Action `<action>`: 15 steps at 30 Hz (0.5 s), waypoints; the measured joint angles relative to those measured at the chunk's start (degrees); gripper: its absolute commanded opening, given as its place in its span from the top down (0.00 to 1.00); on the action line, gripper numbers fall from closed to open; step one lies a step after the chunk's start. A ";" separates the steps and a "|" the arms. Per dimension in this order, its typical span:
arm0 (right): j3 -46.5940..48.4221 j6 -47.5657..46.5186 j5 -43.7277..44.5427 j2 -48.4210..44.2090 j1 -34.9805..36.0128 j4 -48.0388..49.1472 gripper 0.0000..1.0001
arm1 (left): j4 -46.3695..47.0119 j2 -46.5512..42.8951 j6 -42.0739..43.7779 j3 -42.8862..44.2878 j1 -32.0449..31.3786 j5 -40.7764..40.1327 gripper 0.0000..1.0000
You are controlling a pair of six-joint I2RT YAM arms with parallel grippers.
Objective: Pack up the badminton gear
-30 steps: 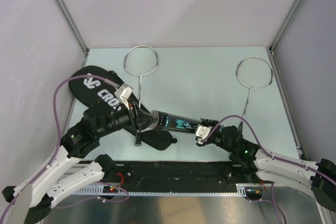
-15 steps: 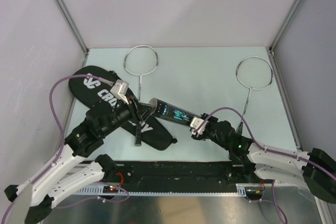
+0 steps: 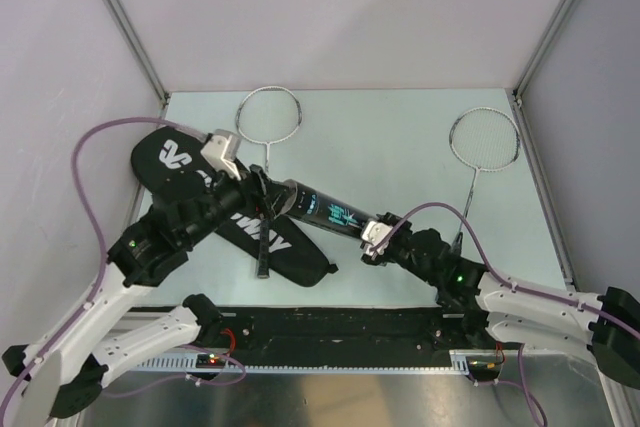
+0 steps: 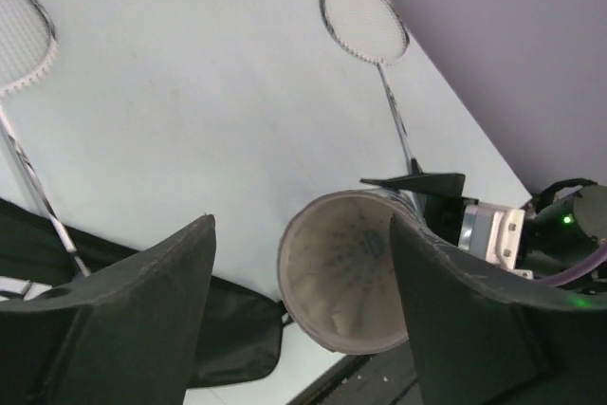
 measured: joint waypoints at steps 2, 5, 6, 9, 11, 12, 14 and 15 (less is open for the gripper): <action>1.09 0.57 -0.13 -0.42 0.20 1.07 0.80 | -1.18 0.11 1.29 3.23 0.00 -1.66 0.04; 1.60 2.93 -0.79 -1.09 -0.04 2.91 0.80 | -1.70 -1.14 2.80 6.58 -0.11 -4.31 0.01; 1.62 4.15 -1.05 -1.22 -0.50 3.41 0.80 | -1.68 -2.05 3.37 7.10 -0.11 -5.29 0.01; 1.70 8.52 -0.79 -1.25 -3.28 4.35 0.80 | -1.97 -5.53 5.27 6.84 -0.13 -8.20 0.00; 2.40 13.38 0.42 -1.01 -6.56 4.33 0.80 | -1.97 -8.61 6.32 5.40 -0.15 -9.99 0.00; 3.08 15.93 1.22 -0.66 -8.37 4.20 0.80 | -1.97 -10.54 6.84 3.91 -0.15 -11.15 0.00; 5.25 21.18 2.38 0.70 -12.15 3.15 0.79 | -2.03 -13.16 7.41 0.96 -0.15 -13.07 0.00; 6.51 23.71 2.97 1.60 -13.99 2.58 0.78 | -2.10 -14.23 7.61 -1.03 -0.15 -14.32 0.00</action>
